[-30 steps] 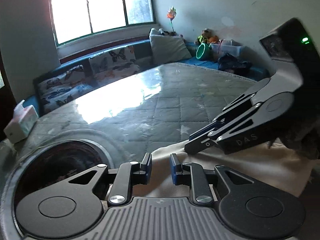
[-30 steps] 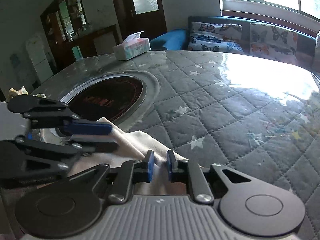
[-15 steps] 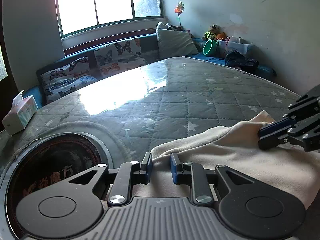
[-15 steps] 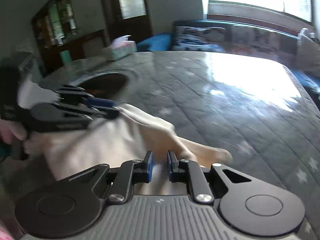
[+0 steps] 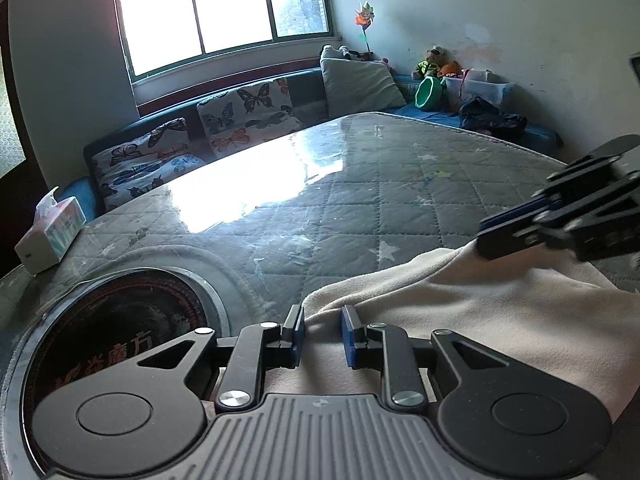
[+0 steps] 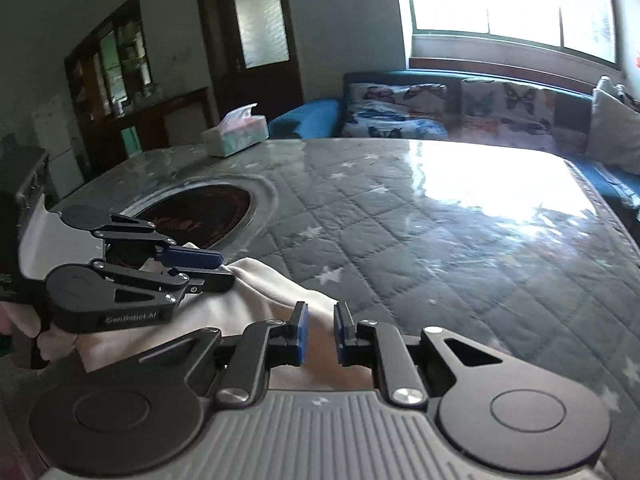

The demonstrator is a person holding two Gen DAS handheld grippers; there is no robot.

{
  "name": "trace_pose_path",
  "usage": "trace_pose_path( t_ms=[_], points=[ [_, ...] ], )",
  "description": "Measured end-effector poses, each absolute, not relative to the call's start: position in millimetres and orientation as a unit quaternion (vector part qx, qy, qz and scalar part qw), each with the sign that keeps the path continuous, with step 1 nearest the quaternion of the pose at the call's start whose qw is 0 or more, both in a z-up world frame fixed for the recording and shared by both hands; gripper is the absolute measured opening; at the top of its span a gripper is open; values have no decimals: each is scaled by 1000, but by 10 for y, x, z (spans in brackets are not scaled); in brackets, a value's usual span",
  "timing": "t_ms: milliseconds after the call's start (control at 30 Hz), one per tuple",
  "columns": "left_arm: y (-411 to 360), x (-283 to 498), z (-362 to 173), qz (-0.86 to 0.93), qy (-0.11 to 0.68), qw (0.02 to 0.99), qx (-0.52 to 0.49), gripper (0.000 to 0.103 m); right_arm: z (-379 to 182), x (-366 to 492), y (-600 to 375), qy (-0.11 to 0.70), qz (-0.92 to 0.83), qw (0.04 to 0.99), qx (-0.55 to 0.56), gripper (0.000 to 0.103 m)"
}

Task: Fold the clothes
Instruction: 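Lay the hem over the body with both grippers and release it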

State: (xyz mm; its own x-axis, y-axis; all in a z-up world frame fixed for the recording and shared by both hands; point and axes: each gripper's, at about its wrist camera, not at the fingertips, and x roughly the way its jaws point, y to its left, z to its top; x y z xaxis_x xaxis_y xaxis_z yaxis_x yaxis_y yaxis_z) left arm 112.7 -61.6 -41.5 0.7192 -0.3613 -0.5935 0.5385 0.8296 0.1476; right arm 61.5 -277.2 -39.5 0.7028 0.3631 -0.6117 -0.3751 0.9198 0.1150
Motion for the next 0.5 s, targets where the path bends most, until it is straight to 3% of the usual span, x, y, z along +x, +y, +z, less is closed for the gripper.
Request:
trace_pose_path(
  t_ms=[200,500],
  points=[
    [-608,1113,-425,-247,280,914,157,23,-470,748,-2778,342,192,920,-8,13],
    [-624,1068,-422,-242,274,916,163,28,-206,234,-3033,330,215,919,-8,13]
  ],
)
